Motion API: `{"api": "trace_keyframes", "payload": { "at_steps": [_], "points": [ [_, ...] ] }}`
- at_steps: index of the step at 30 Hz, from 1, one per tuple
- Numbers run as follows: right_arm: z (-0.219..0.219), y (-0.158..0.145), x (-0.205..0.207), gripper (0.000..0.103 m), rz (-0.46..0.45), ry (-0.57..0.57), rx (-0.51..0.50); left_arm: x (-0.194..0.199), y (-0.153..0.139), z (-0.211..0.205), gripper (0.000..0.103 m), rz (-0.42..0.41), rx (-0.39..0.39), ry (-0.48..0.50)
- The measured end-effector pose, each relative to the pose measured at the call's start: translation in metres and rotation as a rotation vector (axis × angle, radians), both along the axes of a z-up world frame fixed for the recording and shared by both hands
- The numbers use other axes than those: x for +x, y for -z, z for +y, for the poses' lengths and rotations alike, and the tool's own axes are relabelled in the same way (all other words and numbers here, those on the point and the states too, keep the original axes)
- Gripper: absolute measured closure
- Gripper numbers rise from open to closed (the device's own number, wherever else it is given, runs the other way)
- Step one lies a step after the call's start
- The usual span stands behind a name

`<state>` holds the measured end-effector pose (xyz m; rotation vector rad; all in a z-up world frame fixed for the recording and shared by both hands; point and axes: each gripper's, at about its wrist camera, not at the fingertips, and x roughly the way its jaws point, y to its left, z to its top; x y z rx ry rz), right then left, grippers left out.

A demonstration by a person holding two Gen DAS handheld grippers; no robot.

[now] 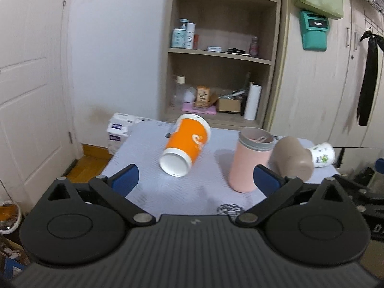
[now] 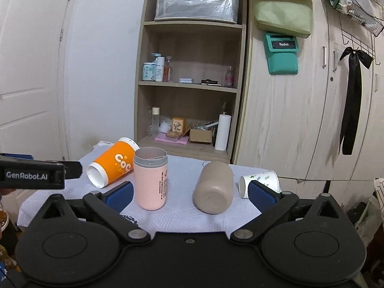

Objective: Flip cup upright

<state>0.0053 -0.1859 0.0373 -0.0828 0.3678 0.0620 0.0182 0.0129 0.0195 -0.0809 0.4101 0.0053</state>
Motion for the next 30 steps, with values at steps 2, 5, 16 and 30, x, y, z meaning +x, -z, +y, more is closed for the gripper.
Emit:
{"api": "trace_keyframes", "payload": {
  "at_steps": [2,5,16,30],
  "points": [
    [-0.0002,0.0003,-0.0010,0.000,-0.006,0.012,0.005,-0.0014,0.0014,0.0021,0.000,-0.008,0.011,0.011],
    [0.0004,0.0005,-0.0033,0.000,-0.018,0.029,0.013,-0.0035,0.0017,0.0028,0.000,-0.021,0.022,0.014],
    [0.0001,0.0017,-0.0054,0.000,-0.050,0.063,0.027,-0.0092,-0.0014,0.0020,0.000,-0.056,0.060,-0.003],
    [0.0013,0.0052,-0.0027,0.000,-0.029,0.068,0.029,-0.0058,0.0019,-0.0010,0.000,-0.037,0.132,-0.035]
  ]
}}
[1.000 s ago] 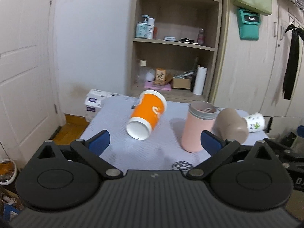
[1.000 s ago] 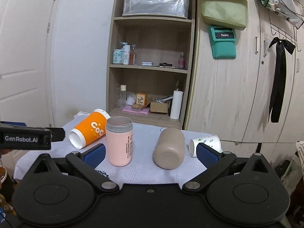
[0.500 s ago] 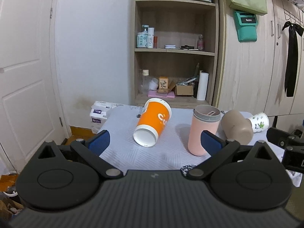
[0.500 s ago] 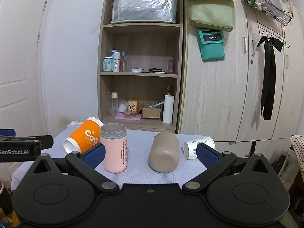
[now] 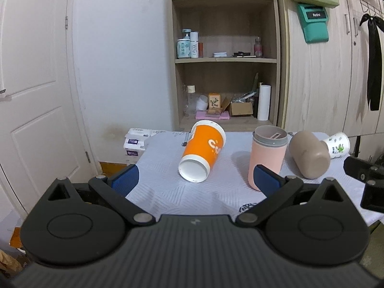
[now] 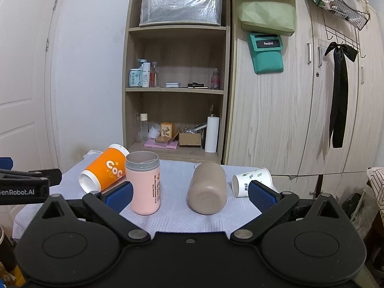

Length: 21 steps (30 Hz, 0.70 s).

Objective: Flip cup upright

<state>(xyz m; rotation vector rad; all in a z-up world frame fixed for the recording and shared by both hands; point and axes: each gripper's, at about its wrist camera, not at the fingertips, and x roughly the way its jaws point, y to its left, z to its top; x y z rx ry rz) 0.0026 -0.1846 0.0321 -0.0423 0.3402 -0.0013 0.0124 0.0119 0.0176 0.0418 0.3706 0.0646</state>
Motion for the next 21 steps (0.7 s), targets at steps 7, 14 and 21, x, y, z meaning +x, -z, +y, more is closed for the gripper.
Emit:
{"api": "trace_keyframes", "payload": {
  "at_steps": [7,14,21],
  "points": [
    [0.003,0.002,0.001,0.000,0.006,-0.003,-0.007,0.001,0.002,0.001,0.000,0.018,0.008,-0.003],
    [0.005,0.004,0.003,0.000,0.014,-0.002,-0.014,0.007,0.005,0.000,0.000,0.060,0.010,0.010],
    [0.005,0.005,0.004,0.000,0.018,0.004,-0.013,0.011,0.008,-0.008,0.000,0.098,0.058,0.026]
  ]
}}
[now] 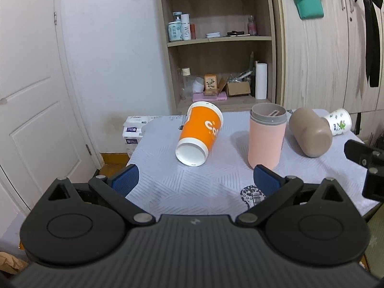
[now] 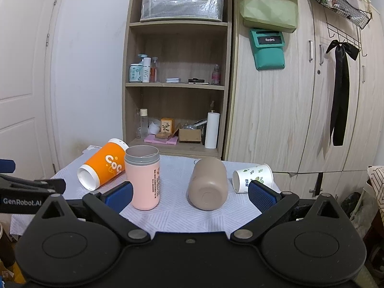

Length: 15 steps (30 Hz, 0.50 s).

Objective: Flip cup upright

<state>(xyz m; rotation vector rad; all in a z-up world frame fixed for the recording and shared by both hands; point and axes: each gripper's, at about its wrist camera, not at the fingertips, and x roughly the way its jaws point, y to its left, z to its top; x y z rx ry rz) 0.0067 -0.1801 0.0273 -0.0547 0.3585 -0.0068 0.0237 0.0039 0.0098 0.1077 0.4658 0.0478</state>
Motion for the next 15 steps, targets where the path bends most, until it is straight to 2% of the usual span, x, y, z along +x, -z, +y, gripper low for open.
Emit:
{"api": "trace_keyframes", "payload": {
  "at_steps": [7,15],
  "points": [
    [0.0023,0.0000,-0.0004,0.000,0.001,0.000,-0.007,-0.0032,-0.0009,-0.0056,0.000,-0.016,0.025,0.018],
    [0.0031,0.0004,0.0002,0.000,0.004,-0.002,-0.012,-0.0057,-0.0026,-0.0028,0.000,-0.022,0.005,0.029]
  ]
}}
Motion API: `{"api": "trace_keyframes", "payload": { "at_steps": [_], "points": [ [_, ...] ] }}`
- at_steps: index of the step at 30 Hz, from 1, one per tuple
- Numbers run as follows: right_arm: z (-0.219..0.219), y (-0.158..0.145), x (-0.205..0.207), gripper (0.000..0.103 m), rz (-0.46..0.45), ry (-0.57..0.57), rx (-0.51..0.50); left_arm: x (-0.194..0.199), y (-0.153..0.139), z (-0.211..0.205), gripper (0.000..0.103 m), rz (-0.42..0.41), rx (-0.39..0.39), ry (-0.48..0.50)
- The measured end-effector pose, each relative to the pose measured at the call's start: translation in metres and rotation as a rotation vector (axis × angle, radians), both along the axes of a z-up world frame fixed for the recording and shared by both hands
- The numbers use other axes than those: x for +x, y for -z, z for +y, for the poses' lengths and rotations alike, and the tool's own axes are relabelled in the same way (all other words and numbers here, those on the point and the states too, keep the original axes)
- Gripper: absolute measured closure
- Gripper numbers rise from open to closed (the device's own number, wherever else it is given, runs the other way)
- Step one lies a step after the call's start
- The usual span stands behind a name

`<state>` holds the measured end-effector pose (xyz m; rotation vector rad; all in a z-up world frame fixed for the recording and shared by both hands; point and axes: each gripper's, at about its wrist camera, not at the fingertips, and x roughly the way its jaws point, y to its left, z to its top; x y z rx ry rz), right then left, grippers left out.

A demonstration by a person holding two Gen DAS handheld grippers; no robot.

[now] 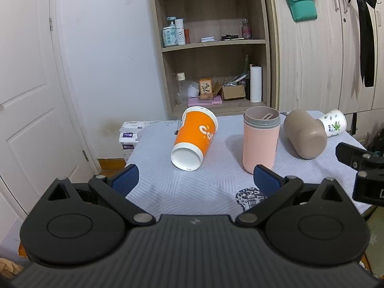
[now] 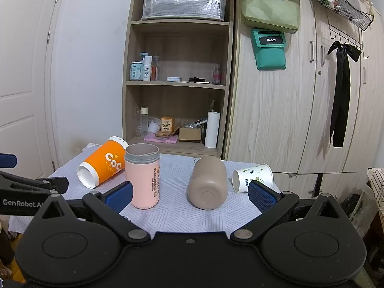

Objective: Flip cup upright

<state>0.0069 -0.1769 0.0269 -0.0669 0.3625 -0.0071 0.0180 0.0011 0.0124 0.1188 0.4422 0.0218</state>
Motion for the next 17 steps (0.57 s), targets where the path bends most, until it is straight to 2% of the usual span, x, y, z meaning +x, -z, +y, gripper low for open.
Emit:
{"api": "trace_keyframes", "payload": {
  "at_steps": [10,17],
  "points": [
    [-0.0004,0.0008,0.0008,0.000,0.006,0.003,-0.002,0.0002,-0.0021,-0.0017,0.000,-0.016,0.030,-0.007],
    [-0.0002,0.0009,0.0005,0.000,0.005,0.003,-0.001,0.0012,-0.0018,-0.0003,0.000,-0.012,0.023,0.001]
  ]
}}
